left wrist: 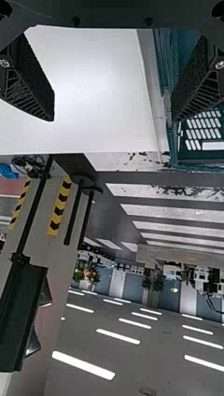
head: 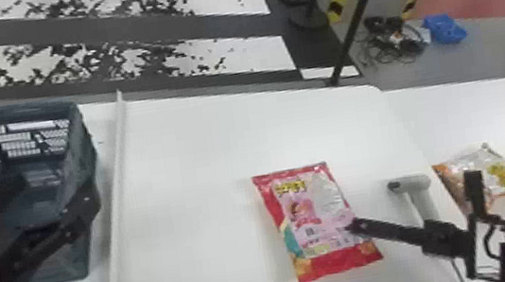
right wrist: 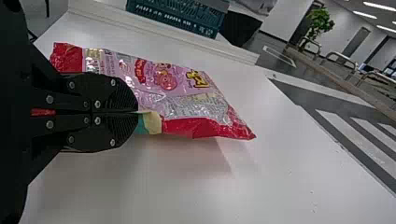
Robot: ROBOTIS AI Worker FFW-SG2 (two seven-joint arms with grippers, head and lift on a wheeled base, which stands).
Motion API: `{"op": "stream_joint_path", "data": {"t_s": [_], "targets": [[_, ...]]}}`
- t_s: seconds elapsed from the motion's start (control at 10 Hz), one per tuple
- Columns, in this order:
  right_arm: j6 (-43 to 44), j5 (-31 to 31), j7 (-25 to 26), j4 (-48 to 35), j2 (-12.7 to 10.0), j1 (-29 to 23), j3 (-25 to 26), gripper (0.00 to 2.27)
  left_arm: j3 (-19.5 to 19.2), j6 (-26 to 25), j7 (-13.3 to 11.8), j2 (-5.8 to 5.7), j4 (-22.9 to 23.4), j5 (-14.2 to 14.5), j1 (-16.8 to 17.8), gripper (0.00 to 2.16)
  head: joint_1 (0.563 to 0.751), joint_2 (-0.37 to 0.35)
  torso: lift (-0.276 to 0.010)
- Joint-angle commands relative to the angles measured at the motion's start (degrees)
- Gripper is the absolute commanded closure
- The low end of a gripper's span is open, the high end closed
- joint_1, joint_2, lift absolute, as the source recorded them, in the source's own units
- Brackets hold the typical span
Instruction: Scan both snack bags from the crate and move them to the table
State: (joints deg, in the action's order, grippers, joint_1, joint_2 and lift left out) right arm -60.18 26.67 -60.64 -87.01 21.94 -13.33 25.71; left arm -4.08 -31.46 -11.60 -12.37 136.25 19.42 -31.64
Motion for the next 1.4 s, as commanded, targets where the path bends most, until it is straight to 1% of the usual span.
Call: {"op": "stream_joint_path", "data": {"t_s": [0.0,0.1,0.2,0.3,0.4,0.5,0.6,0.7,0.8,0.9,1.0,1.2,1.3], "targets": [[-5.88,4.0,0.09,-2.2,0.21,-0.03,3.11,2.24,-0.14,0.04,0.0,-0.02,0.07,0.0,0.0,0.07,0.695,-0.23,-0.087],[-8.51,6.55,0.09,-2.81,0.65,0.49,5.57,2.24,-0.05,0.04,0.0,-0.11,-0.02,0.0,0.0,0.07,0.695,-0.23,-0.087],[-11.15,8.66,0.61,-2.81,0.91,2.69,9.44,2.24,-0.05,0.04,0.0,-0.11,-0.02,0.0,-0.09,0.07,0.695,-0.235,-0.087],[-13.43,10.59,2.46,-2.72,1.88,5.24,13.22,2.24,-0.05,0.04,0.0,-0.02,-0.02,0.0,-0.27,0.07,0.695,-0.254,-0.087],[-13.43,12.97,5.01,-2.02,3.02,7.44,16.3,2.24,0.04,-0.14,0.0,-0.11,0.07,-0.26,-0.44,0.07,0.695,-0.267,-0.087],[-13.08,12.88,8.08,1.05,3.81,11.66,18.76,2.24,0.04,-0.14,0.0,-0.02,0.07,-0.44,-0.53,0.07,0.695,-0.302,-0.087],[-10.97,12.0,10.9,5.19,4.96,15.52,20.34,2.24,0.04,-0.14,0.0,-0.02,0.16,-0.7,-0.71,0.07,0.695,-0.336,-0.087],[-6.05,11.38,14.06,8.44,6.27,17.55,20.52,2.24,0.04,-0.14,0.0,-0.02,0.16,-0.79,-0.79,0.07,0.695,-0.35,-0.087],[-1.13,9.19,16.87,13.01,7.24,20.71,20.52,2.24,0.04,-0.14,0.0,-0.11,0.07,-0.79,-0.79,0.07,0.695,-0.35,-0.087],[3.79,6.73,19.07,16.88,8.12,22.73,20.34,2.24,0.04,-0.14,0.0,-0.11,-0.11,-0.79,-0.71,0.07,0.695,-0.35,-0.087],[7.83,5.23,21.53,20.04,8.56,24.14,20.34,2.24,0.04,-0.14,0.0,-0.11,-0.11,-0.79,-0.62,0.07,0.695,-0.35,-0.087],[16.62,1.8,31.02,25.49,8.38,25.63,19.9,2.24,0.04,-0.14,0.0,-0.2,-0.46,-0.61,-0.09,0.07,0.695,-0.35,-0.087],[18.38,1.45,35.95,27.69,8.21,25.81,19.55,2.24,-0.05,-0.14,0.0,-0.38,-0.72,-0.53,0.09,0.07,0.695,-0.35,-0.087]]}}
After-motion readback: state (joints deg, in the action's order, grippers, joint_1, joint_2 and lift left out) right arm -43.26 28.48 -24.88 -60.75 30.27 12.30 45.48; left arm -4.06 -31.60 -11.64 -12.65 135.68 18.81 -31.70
